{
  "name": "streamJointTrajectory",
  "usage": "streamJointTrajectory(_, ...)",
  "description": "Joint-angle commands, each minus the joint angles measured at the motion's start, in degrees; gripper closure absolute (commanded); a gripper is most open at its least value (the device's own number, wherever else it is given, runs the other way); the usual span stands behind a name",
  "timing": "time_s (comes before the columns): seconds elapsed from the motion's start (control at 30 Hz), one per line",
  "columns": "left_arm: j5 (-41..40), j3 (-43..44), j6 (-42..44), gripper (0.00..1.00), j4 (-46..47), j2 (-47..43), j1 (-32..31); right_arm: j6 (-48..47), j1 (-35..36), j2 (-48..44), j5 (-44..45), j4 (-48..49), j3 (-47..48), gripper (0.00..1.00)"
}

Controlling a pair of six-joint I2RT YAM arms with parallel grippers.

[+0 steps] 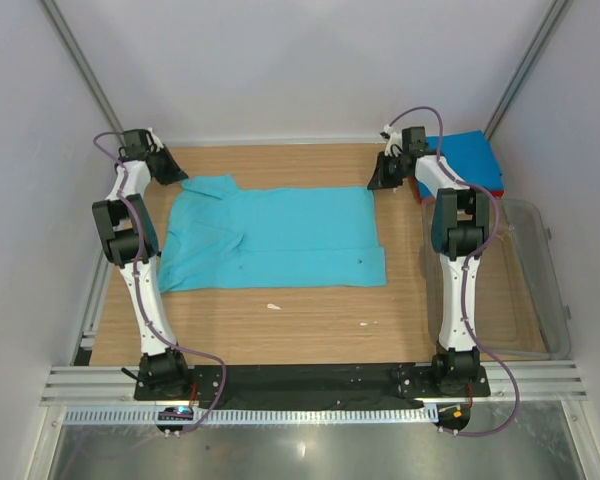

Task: Fold and stack the t-shirts
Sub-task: Fold the tshirt

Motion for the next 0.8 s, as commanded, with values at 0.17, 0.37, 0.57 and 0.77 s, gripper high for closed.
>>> streamJointTrajectory(0.17, -0.57, -1.28, 0.88, 1.00, 2.16, -8.99, 0.10, -0.82, 0.12, -5.97, 3.03, 8.67, -4.89, 0.99)
streamJointTrajectory(0.37, -2.51, -7.69, 2.46, 1.00, 3.04, -15.49, 0.19, -3.80, 0.20, -13.18, 3.73, 14.77, -13.60, 0.99)
streamJointTrajectory(0.57, -4.18, -15.42, 2.98, 1.00, 5.32, -21.47, 0.54, -4.51, 0.20, -19.50, 4.96, 22.47, -22.29, 0.99)
streamJointTrajectory(0.77, -5.59, -18.51, 2.64, 1.00, 5.33, -25.95, 1.86, -4.77, 0.12, -25.04, 5.75, 34.08, -32.75, 0.99)
